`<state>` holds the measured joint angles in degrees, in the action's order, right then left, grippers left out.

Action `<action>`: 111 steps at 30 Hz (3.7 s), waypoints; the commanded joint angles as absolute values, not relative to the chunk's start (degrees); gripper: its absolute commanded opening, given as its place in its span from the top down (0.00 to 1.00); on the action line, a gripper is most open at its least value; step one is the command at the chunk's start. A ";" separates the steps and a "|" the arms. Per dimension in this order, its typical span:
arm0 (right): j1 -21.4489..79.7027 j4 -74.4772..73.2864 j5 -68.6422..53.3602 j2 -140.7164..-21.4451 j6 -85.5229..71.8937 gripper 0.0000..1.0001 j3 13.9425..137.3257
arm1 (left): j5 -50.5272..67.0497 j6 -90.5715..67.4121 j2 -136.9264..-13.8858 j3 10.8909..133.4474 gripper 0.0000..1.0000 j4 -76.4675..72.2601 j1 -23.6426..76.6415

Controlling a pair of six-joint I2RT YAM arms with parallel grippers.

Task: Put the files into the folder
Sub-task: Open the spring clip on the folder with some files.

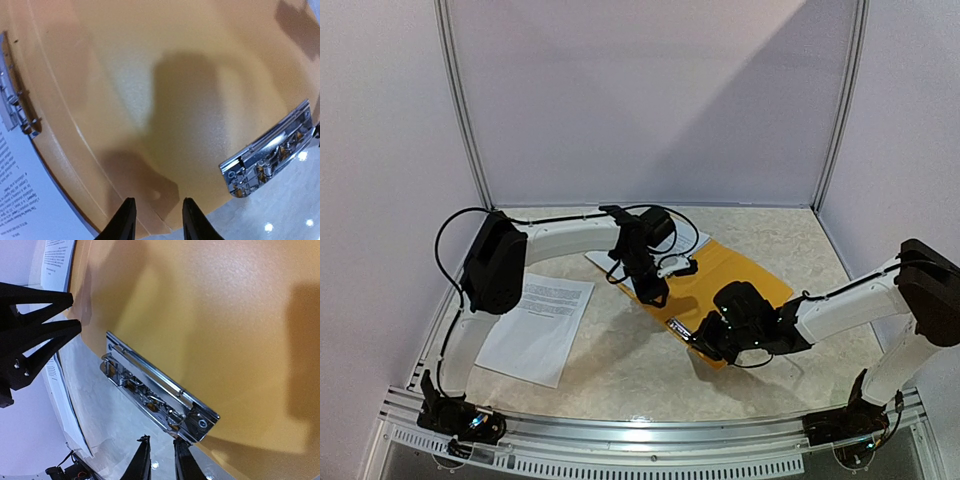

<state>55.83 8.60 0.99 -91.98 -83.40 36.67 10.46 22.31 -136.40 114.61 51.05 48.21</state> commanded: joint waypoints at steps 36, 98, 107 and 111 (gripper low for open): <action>54.16 17.92 2.72 -90.56 -87.04 0.96 28.30 | 10.04 20.04 -149.22 112.26 0.72 58.13 51.68; 53.16 -9.22 7.05 -86.66 -72.56 0.83 47.06 | 8.31 21.22 -149.86 111.59 0.66 57.73 52.31; 53.15 -20.71 11.58 -80.89 -74.80 0.88 47.73 | 8.24 21.27 -149.96 111.88 0.65 57.77 52.34; 53.16 -21.08 10.02 -82.60 -76.92 0.97 47.42 | 8.21 21.32 -150.02 111.81 0.65 57.83 52.38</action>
